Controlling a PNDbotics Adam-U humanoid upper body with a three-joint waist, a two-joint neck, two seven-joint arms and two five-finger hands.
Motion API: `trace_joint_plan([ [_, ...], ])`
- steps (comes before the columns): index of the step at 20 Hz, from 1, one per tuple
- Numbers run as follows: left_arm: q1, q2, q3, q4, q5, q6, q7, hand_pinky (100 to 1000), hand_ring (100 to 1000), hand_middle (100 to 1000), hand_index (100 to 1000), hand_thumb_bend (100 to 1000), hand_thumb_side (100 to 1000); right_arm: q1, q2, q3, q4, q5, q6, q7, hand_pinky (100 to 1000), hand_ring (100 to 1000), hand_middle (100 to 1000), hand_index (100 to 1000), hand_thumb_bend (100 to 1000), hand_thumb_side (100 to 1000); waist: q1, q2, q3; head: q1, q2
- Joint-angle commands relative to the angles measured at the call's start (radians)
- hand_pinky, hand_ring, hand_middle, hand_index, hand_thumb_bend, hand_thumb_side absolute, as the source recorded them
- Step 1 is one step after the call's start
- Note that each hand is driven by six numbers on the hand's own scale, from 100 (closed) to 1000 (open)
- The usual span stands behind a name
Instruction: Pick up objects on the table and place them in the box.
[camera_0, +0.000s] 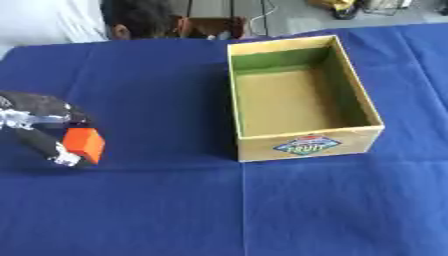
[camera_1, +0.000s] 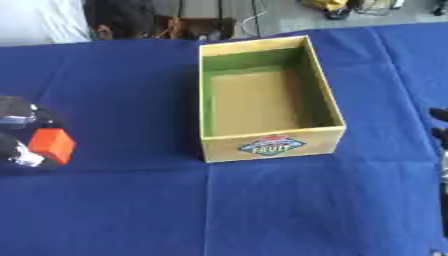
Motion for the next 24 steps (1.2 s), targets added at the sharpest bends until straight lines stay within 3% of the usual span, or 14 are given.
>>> trace_joint_plan([
  [1,-0.016,0.024,0.017,0.008,-0.010,-0.118,-0.116,661,840,821,1000,620,806,-0.008,-0.001,0.003,-0.015,0.011,0.000,0.005,835,950,760,946,100,1000,0.000,-0.014,0.001,0.004,-0.014],
  [8,-0.011,0.026,0.011,0.040,-0.034,-0.122,-0.116,655,837,826,1000,591,748,-0.008,0.000,0.005,-0.015,0.011,0.000,0.008,835,950,757,945,100,1000,0.000,-0.012,0.001,0.003,-0.015],
  [13,-0.020,0.019,0.016,0.049,-0.030,-0.127,-0.116,645,827,807,1000,565,753,-0.008,0.001,0.007,-0.015,0.010,0.001,0.012,835,951,756,945,100,1000,-0.001,-0.011,0.002,0.004,-0.019],
  [24,-0.024,0.003,0.030,0.028,0.034,-0.134,-0.065,504,663,546,737,444,664,-0.007,0.005,0.009,-0.015,0.016,0.005,0.015,836,952,754,945,100,1000,-0.001,-0.007,0.000,0.001,-0.022],
])
